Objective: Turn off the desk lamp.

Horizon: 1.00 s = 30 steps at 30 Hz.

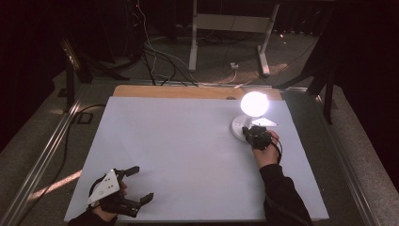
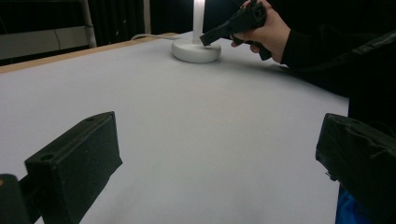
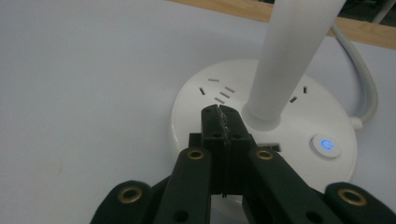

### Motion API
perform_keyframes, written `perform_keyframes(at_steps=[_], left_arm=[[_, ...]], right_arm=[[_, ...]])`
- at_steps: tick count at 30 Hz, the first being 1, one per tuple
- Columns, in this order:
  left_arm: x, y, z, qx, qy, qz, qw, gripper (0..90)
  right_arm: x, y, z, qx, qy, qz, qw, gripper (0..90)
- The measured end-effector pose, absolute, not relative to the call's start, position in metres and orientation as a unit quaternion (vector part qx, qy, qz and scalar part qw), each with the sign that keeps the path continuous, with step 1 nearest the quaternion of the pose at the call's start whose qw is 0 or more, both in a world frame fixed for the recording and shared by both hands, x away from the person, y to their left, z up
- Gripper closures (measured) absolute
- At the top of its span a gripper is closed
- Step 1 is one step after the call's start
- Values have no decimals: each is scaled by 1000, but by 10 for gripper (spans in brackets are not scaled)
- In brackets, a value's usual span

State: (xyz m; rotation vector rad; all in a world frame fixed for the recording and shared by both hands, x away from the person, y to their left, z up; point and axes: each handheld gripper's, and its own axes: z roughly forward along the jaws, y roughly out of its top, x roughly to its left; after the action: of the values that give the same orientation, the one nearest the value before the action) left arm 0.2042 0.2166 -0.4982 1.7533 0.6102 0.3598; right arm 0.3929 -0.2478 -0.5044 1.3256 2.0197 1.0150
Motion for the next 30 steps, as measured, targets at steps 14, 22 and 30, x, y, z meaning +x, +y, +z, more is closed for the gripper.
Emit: perform_keyframes(at_steps=[14,22,30], left_arm=[[204,216,-498,752,261,153,586,5],[204,217,-498,752,261,154,586,5],[204,217,-498,752,262,155,586,5]], right_arm=[[393,-246,-507,483,750,366,266,899],[392,-248,-503,486,744,381,255,895],[387,-247,-491,482,735,404,254,803]])
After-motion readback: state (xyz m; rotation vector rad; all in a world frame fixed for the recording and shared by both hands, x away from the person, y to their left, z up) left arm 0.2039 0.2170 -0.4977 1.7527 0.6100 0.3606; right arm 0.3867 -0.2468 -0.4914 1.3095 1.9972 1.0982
